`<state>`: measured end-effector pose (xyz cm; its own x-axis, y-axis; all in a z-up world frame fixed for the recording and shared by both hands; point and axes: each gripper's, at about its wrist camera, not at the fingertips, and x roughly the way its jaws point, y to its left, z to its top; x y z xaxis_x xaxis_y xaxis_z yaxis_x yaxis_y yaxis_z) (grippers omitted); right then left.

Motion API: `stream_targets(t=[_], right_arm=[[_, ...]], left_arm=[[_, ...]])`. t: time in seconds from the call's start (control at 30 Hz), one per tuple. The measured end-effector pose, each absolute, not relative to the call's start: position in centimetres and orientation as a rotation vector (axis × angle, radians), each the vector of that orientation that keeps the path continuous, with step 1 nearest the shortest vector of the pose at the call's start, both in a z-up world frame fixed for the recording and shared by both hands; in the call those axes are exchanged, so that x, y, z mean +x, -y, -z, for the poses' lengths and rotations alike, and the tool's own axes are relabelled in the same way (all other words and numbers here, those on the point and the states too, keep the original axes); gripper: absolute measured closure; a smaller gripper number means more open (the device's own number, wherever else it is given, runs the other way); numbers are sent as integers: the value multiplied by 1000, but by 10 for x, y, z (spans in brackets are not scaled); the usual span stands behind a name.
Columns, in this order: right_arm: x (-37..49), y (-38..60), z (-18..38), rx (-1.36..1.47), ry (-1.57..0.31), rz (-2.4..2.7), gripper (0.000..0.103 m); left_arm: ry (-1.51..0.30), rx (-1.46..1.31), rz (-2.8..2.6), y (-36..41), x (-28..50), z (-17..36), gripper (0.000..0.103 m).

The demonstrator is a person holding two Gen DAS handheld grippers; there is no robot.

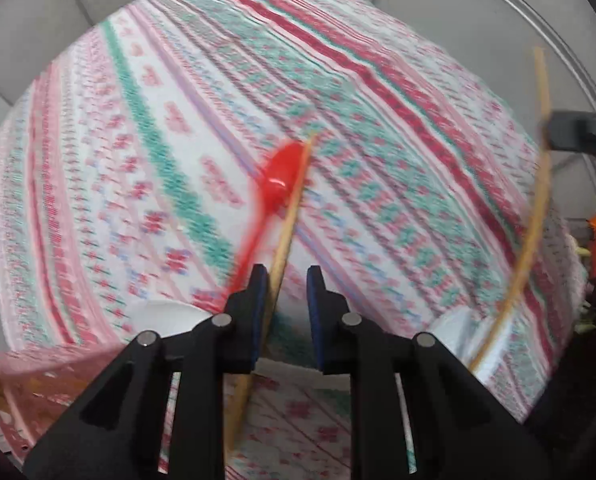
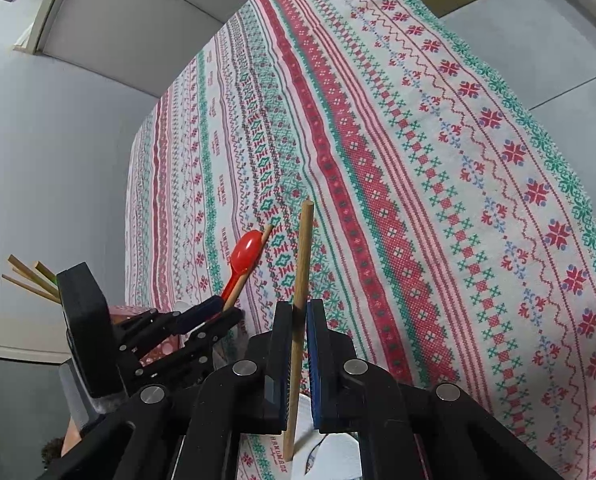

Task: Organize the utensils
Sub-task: 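Grasp a wooden chopstick with the left gripper while the right gripper holds its chopstick, then lower both chopsticks into the pink holder and open the right gripper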

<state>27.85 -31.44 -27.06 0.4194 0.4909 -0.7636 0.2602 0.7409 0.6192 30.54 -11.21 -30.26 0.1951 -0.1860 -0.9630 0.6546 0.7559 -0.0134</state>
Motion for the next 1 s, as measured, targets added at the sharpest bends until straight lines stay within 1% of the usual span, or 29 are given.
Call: stream_targets(t=[0.13, 0.47, 0.5, 0.53, 0.57, 0.67, 0.8, 1.0], right_arm=[[284, 309, 278, 764, -1184, -166, 97], [288, 297, 280, 746, -1196, -172, 97], [288, 296, 279, 744, -1195, -170, 97], [287, 296, 279, 742, -1194, -168, 97], [286, 295, 278, 739, -1192, -167, 97], [284, 293, 274, 728, -1184, -165, 97], [276, 292, 264, 712, -1168, -157, 97], [260, 280, 231, 647, -1103, -179, 97]], left_arm=[[-1244, 503, 648, 123, 298, 309, 82], [-1219, 476, 598, 161, 331, 315, 83], [-1217, 465, 590, 165, 335, 315, 86], [-1214, 454, 583, 167, 337, 315, 93], [-1208, 438, 576, 168, 338, 316, 95], [-1200, 417, 541, 171, 338, 313, 97], [-1171, 335, 533, 158, 324, 294, 97], [-1044, 287, 527, 126, 293, 239, 97]])
